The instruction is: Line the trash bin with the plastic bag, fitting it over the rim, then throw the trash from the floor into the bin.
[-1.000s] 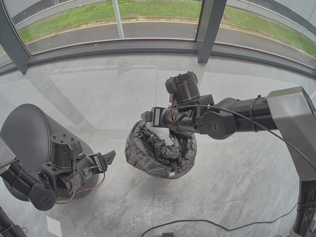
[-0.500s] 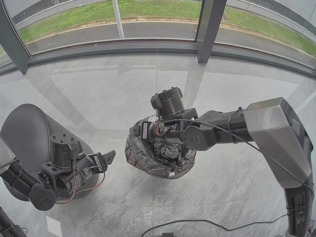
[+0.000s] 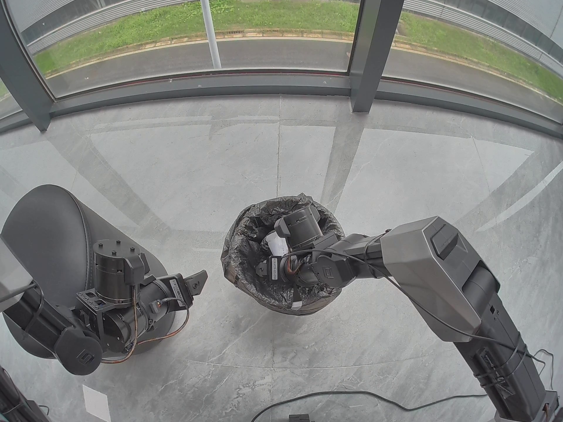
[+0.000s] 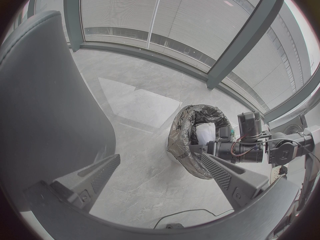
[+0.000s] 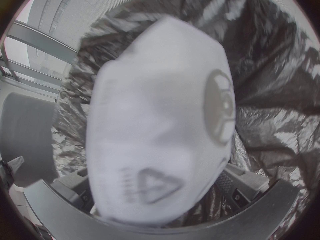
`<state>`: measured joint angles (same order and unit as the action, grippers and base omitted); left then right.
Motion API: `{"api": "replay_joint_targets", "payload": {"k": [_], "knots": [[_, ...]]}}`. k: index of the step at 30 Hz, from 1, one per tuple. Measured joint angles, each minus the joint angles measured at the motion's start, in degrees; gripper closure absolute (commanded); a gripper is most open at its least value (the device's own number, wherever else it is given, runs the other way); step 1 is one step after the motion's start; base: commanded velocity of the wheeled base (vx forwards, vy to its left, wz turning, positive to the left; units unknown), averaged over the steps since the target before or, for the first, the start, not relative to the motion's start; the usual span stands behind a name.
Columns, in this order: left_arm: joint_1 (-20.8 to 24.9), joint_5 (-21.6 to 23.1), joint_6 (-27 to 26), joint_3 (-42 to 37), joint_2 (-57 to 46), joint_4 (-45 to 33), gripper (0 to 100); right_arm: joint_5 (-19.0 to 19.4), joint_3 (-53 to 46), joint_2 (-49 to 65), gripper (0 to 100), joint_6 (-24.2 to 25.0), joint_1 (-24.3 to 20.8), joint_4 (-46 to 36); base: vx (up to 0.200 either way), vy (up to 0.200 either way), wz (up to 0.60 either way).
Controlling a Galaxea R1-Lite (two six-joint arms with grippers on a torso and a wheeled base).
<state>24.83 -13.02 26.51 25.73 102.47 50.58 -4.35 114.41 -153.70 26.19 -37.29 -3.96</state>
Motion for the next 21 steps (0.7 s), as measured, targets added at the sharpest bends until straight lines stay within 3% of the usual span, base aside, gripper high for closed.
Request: {"api": "replay_joint_targets", "payload": {"k": [9,21], "knots": [[0.05,-0.02,0.0,-0.02,0.3,0.0,0,-1.01,0.2,-0.74,0,0.57,-0.07,-0.16,0.0,0.0,0.0],[0.02,-0.04,0.0,0.04,0.17,0.02,0,-2.45,-0.52,8.74,0,2.0,-1.02,-0.88,0.0,0.0,0.0]]}}
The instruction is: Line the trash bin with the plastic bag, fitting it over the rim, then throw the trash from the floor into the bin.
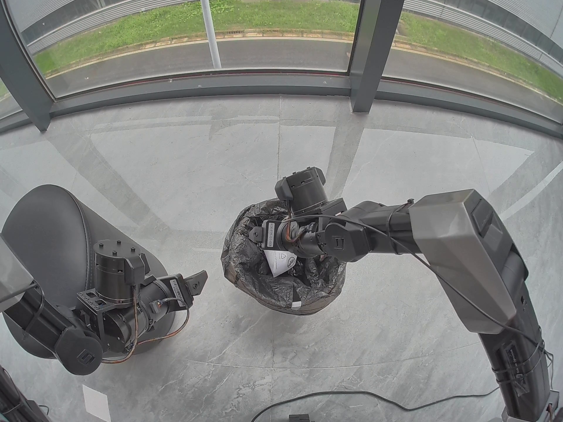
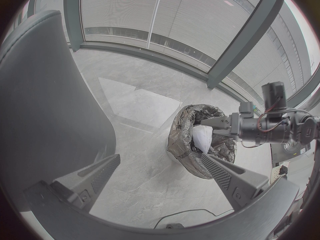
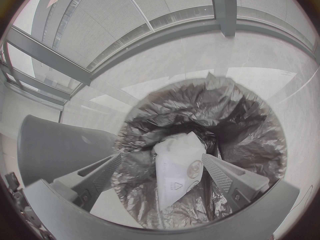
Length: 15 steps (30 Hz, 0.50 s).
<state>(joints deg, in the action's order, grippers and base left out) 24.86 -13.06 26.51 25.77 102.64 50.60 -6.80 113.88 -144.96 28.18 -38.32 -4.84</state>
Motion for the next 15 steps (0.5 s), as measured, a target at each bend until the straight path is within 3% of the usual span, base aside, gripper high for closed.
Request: {"api": "replay_joint_targets", "payload": {"k": [15], "knots": [[-0.05,-0.02,0.0,0.0,-0.09,0.0,0,0.89,-0.18,3.67,0,0.06,-1.73,0.16,0.0,0.0,0.0]]}}
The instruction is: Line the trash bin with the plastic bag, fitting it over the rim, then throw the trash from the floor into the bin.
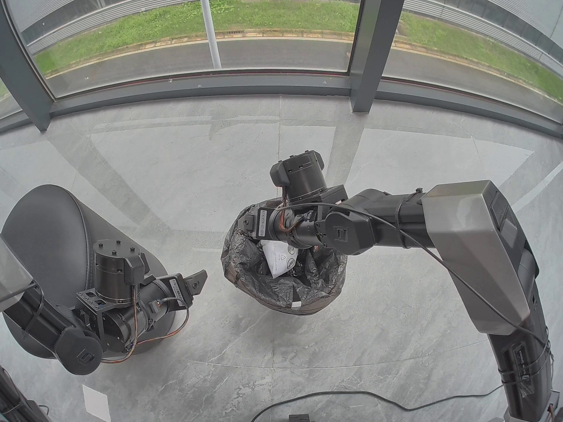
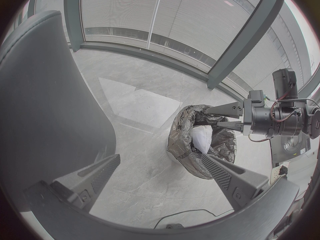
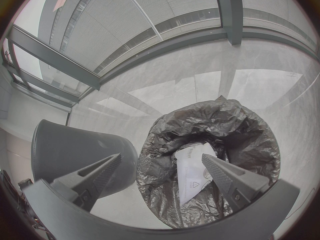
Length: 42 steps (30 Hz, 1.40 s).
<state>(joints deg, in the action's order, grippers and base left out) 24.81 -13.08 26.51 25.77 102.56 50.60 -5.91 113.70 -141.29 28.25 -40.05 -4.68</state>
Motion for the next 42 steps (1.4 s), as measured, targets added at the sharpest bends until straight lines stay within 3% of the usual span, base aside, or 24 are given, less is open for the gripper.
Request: {"api": "replay_joint_targets", "payload": {"k": [14,22,36,42], "knots": [[-0.04,0.02,0.09,0.05,0.72,0.0,0,0.33,0.9,-8.24,0,0.49,-0.06,-2.34,0.0,0.0,0.0],[-0.01,0.02,0.22,0.07,0.96,-0.02,0,-0.07,0.9,-12.79,0,0.3,2.51,-6.34,0.0,0.0,0.0],[0.07,0.0,0.26,-0.04,0.99,0.0,0,-0.43,0.9,-13.29,0,-0.17,3.58,-8.25,0.0,0.0,0.0],[0.07,0.0,0.26,-0.04,0.91,0.0,0,-0.55,0.88,-12.48,0,0.05,3.54,-12.78,0.0,0.0,0.0]]}}
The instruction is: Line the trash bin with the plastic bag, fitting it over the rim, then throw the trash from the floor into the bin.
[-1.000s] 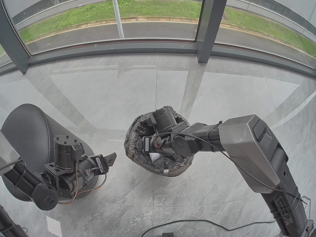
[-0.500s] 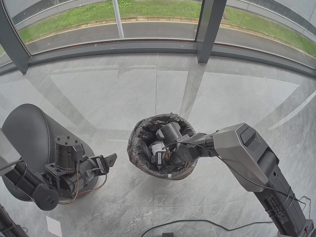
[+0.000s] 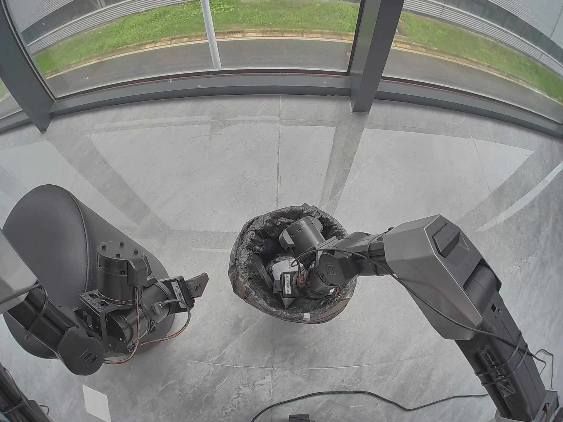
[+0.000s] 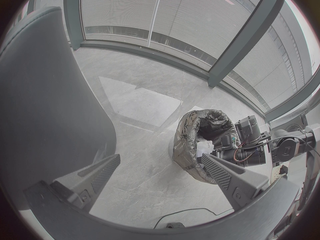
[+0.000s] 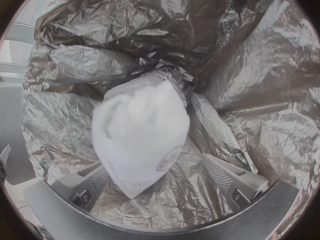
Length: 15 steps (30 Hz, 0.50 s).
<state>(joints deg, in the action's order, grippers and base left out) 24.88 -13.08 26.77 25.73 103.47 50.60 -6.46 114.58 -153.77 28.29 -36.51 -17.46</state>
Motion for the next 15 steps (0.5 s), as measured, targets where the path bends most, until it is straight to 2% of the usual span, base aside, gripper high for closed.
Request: {"api": "replay_joint_targets", "payload": {"k": [10,15], "knots": [[0.0,0.0,0.0,-0.07,-0.96,0.0,0,-0.13,0.05,3.96,0,-0.51,-0.2,-3.58,0.0,0.0,0.0],[0.0,0.0,0.02,-0.13,-1.57,0.0,0,-0.34,0.02,6.0,0,-0.71,-0.54,-8.62,0.0,0.0,0.0]]}}
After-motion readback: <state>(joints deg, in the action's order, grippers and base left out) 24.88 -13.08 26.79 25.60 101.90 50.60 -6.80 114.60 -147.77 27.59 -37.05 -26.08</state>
